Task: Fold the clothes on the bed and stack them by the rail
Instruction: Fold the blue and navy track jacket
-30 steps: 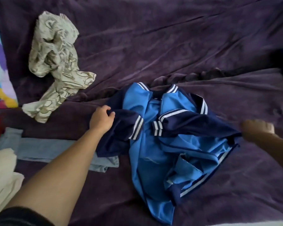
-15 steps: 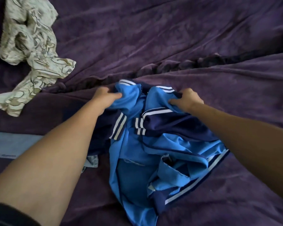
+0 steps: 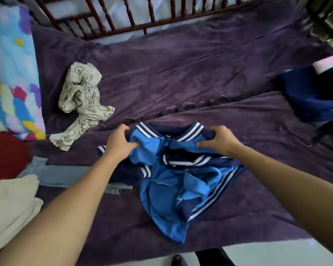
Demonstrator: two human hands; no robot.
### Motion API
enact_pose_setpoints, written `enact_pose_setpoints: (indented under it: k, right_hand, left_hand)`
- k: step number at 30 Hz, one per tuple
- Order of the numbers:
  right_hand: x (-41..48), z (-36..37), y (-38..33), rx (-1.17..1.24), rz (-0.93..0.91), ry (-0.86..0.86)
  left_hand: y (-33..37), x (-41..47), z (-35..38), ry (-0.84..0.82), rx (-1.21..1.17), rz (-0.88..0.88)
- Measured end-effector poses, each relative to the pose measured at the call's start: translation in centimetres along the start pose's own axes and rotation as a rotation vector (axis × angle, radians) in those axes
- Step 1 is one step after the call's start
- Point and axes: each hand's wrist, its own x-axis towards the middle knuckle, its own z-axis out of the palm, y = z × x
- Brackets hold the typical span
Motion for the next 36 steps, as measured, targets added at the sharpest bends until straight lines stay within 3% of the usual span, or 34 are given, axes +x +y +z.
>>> enact_pose_setpoints:
  k: [2, 7, 12, 17, 25, 28, 30, 33, 36]
  right_hand:
    - [-2.9, -0.3, -0.6, 0.154, -0.004, -0.039]
    - [-8.5, -3.0, -1.4, 0.387, -0.133, 0.298]
    - [-9.8, -7.9, 1.6, 0.453, -0.068, 0.531]
    - [-8.2, -12.6, 10.2, 0.454, 0.137, 0.695]
    - [-4.6, -19.4, 29.1, 0.37, 0.531, 0.778]
    - [-3.6, -20.4, 34.0, 0.17, 0.719, 0.622]
    - [-2.8, -20.4, 35.3, -0.045, 0.767, 0.483]
    - [-0.3, -19.1, 33.5, -0.327, 0.554, 0.455]
    - [3.7, -16.2, 28.3, -0.38, 0.224, 0.355]
  left_hand:
    - [1.1, -1.6, -2.1, 0.094, 0.047, 0.061]
    - [8.3, -3.5, -5.9, 0.281, 0.124, 0.225]
    - [19.2, -2.4, -4.5, 0.309, 0.169, 0.396]
    - [29.2, 1.3, 4.2, 0.187, 0.235, 0.495]
    - [41.6, 7.5, 27.0, -0.162, 0.243, 0.558]
    - [41.8, 9.1, 31.8, -0.325, 0.289, 0.582]
    - [39.4, 10.4, 32.1, -0.342, 0.327, 0.506]
    - [32.4, 11.3, 29.3, -0.284, 0.347, 0.308]
    - [23.3, 9.6, 25.2, -0.326, 0.398, 0.0]
